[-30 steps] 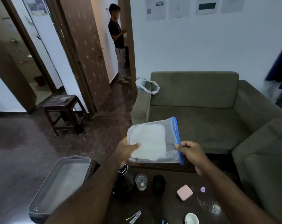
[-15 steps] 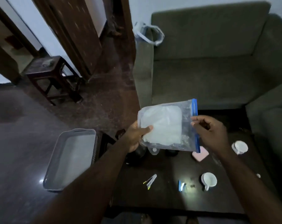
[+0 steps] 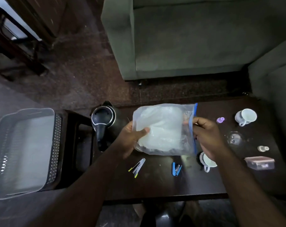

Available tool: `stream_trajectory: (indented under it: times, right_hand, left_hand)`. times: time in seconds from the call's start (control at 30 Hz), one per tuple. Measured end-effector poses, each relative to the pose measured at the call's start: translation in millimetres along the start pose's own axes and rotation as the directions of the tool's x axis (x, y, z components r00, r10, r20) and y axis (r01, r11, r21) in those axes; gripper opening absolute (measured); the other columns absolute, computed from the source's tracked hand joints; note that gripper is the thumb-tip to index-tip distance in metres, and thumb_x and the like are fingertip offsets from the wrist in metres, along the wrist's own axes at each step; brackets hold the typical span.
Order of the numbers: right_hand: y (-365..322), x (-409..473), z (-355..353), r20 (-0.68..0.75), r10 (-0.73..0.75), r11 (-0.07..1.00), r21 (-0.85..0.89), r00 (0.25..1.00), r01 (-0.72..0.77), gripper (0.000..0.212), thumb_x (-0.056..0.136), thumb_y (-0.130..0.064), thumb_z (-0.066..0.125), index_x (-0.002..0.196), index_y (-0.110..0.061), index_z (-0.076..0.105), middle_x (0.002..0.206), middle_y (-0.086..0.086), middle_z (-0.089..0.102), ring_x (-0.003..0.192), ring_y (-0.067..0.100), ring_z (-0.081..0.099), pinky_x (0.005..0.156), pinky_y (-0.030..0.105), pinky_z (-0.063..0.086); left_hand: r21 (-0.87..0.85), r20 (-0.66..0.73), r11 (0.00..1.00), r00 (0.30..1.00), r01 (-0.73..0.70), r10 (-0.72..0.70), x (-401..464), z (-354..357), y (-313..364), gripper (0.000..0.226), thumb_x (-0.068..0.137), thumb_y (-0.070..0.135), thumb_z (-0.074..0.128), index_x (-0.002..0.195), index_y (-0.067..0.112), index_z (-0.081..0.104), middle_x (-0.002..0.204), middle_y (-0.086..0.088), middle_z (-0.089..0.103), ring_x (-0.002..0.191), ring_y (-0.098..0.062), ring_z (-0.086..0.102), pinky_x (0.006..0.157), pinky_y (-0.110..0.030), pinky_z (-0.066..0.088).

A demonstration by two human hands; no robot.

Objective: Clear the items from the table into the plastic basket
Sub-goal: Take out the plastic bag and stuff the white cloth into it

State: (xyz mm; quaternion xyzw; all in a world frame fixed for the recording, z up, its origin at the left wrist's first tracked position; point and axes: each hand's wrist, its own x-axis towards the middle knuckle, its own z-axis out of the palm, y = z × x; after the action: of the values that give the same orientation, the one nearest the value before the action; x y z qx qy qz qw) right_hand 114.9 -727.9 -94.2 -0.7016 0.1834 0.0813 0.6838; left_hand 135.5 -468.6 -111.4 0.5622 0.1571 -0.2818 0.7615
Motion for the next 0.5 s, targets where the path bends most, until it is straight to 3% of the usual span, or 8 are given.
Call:
stream_trajectory:
  times: [0.07, 0.17, 0.27, 0.33, 0.4, 0.5]
  right_hand:
    - [28, 3, -6, 0.040, 0.008, 1.000, 0.018, 0.999, -0.009, 0.025, 0.088, 0.005, 0.064, 0.089, -0.018, 0.075, 0.085, -0.003, 0.075, 0.071, 0.007, 0.068, 0.056, 0.022, 0.053]
    - [51, 9, -2, 0.073, 0.118, 0.990, 0.066, 0.990, -0.123, 0.022, 0.082, -0.006, 0.076, 0.100, -0.017, 0.072, 0.101, 0.004, 0.077, 0.090, 0.023, 0.074, 0.073, 0.041, 0.062]
    - [61, 9, 9, 0.133, 0.206, 0.978, 0.007, 0.969, -0.209, 0.020, 0.072, -0.025, 0.086, 0.089, -0.030, 0.077, 0.092, -0.007, 0.078, 0.086, 0.015, 0.075, 0.069, 0.032, 0.062]
    - [63, 6, 9, 0.199, 0.282, 0.958, -0.114, 0.938, -0.264, 0.016, 0.079, -0.024, 0.081, 0.093, -0.021, 0.075, 0.097, 0.002, 0.077, 0.091, 0.024, 0.073, 0.078, 0.040, 0.060]
    - [65, 2, 4, 0.218, 0.331, 0.939, -0.175, 0.918, -0.297, 0.027, 0.082, -0.018, 0.077, 0.106, -0.008, 0.069, 0.103, 0.010, 0.073, 0.095, 0.029, 0.070, 0.087, 0.046, 0.057]
    - [69, -8, 2, 0.284, 0.379, 0.919, -0.006, 0.880, -0.394, 0.028, 0.075, -0.012, 0.081, 0.102, -0.012, 0.076, 0.103, 0.014, 0.075, 0.094, 0.031, 0.073, 0.080, 0.042, 0.060]
  left_hand:
    - [0.006, 0.027, 1.000, 0.999, 0.025, -0.025, 5, -4, -19, 0.042, 0.093, 0.008, 0.067, 0.133, 0.009, 0.056, 0.130, -0.018, 0.066, 0.122, -0.038, 0.062, 0.102, -0.056, 0.049]
    - [-0.013, 0.067, 0.999, 0.996, 0.052, -0.051, 8, -9, -37, 0.040, 0.094, 0.007, 0.064, 0.134, 0.008, 0.056, 0.133, -0.019, 0.064, 0.124, -0.038, 0.060, 0.105, -0.057, 0.046]
    - [-0.031, 0.069, 0.996, 0.994, 0.082, -0.079, 5, -8, -49, 0.042, 0.095, 0.004, 0.062, 0.136, 0.006, 0.053, 0.135, -0.021, 0.062, 0.125, -0.041, 0.058, 0.107, -0.059, 0.043]
    - [-0.032, 0.062, 0.993, 0.992, 0.114, -0.112, 0, -7, -57, 0.045, 0.092, 0.004, 0.065, 0.136, 0.006, 0.052, 0.134, -0.022, 0.061, 0.125, -0.043, 0.057, 0.107, -0.064, 0.040]
    - [-0.016, 0.048, 0.989, 0.988, 0.145, -0.144, -8, -6, -66, 0.049, 0.088, 0.007, 0.068, 0.135, 0.006, 0.053, 0.133, -0.023, 0.062, 0.124, -0.044, 0.058, 0.104, -0.069, 0.040]
    - [-0.036, 0.023, 0.984, 0.985, 0.172, -0.171, -21, -9, -83, 0.046, 0.087, 0.006, 0.070, 0.132, 0.004, 0.056, 0.129, -0.023, 0.065, 0.120, -0.044, 0.061, 0.100, -0.061, 0.048]
